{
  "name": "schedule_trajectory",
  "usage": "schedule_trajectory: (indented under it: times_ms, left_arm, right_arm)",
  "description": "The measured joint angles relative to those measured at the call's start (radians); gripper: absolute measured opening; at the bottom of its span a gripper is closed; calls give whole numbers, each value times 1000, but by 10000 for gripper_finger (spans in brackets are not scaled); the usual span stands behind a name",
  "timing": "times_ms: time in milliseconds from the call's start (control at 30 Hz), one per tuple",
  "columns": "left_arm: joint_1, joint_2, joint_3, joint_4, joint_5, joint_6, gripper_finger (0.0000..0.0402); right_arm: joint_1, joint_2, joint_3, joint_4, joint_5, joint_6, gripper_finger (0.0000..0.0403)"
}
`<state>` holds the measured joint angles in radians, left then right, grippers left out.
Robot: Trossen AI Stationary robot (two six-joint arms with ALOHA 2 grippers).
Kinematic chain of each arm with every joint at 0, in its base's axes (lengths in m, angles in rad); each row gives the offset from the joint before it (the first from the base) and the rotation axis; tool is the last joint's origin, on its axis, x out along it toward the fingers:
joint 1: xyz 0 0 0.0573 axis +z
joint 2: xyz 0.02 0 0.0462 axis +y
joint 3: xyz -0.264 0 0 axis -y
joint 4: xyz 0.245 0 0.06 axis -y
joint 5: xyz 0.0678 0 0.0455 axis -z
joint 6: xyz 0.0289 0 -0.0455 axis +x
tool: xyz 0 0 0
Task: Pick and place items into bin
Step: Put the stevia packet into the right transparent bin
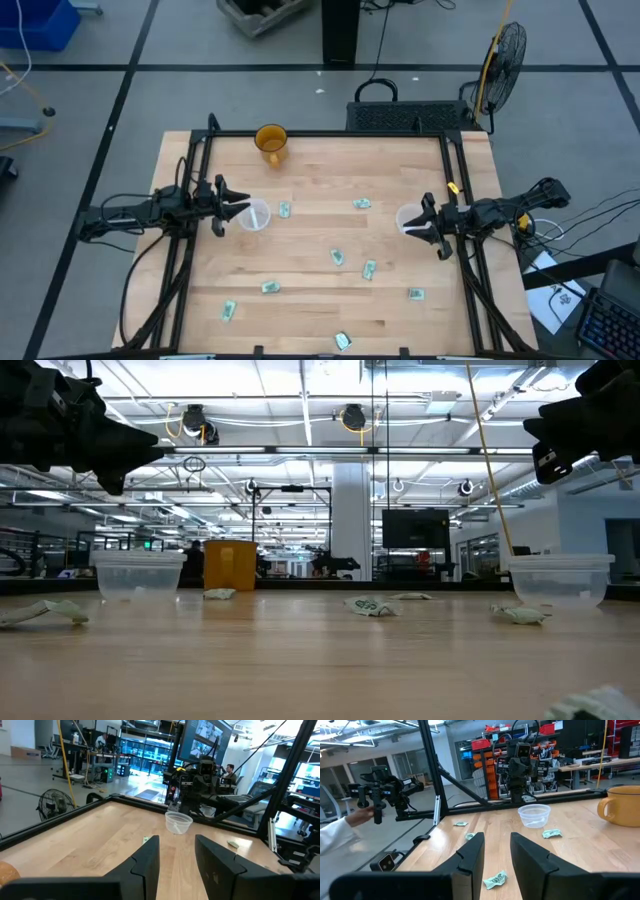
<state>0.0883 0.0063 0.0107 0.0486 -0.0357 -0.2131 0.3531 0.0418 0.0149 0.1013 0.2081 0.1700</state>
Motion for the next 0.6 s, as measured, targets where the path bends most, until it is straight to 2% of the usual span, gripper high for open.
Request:
schedule_trajectory:
  times_ms: [600]
  left_arm:
    - [0,0,0,7,0,-38,129]
  right_arm:
    - [0,0,0,11,0,1,86]
